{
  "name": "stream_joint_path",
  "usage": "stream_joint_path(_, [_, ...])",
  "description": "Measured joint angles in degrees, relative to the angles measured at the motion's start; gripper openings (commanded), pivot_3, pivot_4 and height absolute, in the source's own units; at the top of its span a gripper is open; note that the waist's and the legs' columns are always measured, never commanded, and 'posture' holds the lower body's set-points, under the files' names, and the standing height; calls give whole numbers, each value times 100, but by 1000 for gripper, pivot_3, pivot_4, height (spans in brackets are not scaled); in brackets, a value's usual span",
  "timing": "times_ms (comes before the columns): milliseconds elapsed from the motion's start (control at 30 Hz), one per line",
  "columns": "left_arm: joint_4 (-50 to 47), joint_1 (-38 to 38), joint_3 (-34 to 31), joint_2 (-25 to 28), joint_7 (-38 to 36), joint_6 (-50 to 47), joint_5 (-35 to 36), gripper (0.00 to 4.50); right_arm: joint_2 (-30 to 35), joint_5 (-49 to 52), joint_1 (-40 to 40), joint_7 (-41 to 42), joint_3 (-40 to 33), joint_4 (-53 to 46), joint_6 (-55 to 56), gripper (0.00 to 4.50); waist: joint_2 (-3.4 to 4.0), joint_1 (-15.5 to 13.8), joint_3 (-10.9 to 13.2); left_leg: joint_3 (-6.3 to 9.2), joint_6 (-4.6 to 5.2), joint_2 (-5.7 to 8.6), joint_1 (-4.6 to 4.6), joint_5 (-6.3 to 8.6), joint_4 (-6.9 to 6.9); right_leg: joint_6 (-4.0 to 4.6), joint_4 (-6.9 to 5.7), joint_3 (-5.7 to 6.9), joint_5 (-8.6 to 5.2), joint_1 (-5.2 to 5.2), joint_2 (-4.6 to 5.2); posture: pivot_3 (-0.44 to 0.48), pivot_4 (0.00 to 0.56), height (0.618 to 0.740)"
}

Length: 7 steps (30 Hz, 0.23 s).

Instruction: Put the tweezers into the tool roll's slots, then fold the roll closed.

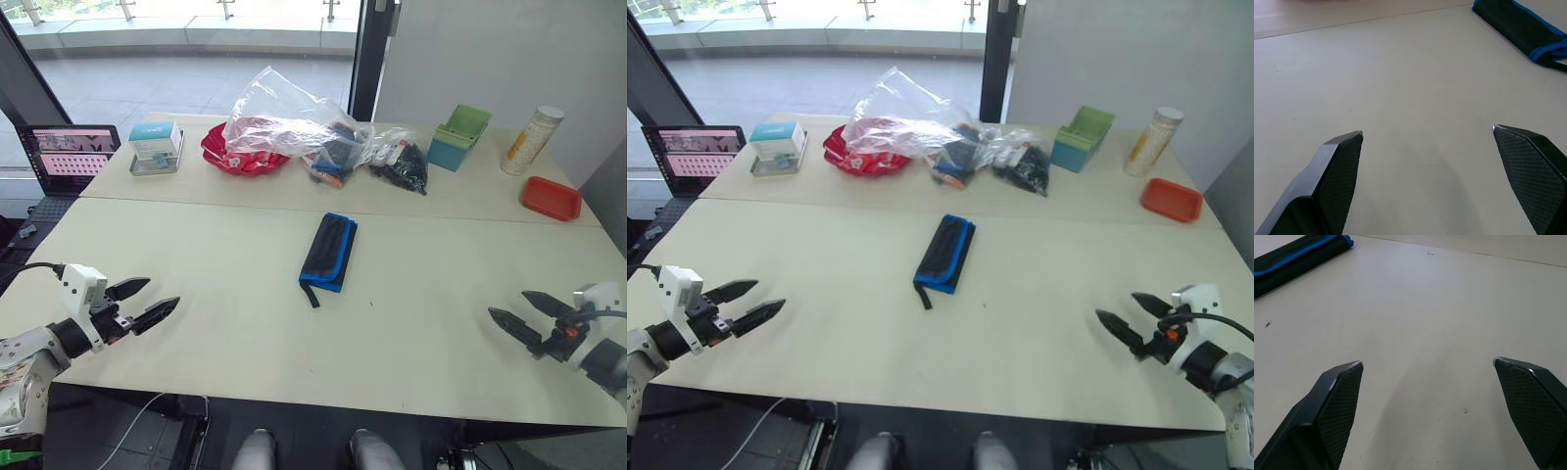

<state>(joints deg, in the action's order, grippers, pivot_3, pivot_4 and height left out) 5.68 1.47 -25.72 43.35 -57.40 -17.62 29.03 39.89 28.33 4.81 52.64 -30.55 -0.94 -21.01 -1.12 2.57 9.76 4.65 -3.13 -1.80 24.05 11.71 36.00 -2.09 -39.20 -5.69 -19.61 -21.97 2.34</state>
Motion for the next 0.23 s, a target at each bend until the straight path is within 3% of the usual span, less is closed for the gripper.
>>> stream_joint_path(233, [1,90,9,36,64,-10,0,4479,0,4,11,-46,28,29,-11,4500,0,4,0,0,0,1,-1,0,2,0,-7,0,0,0,0,0,150,723])
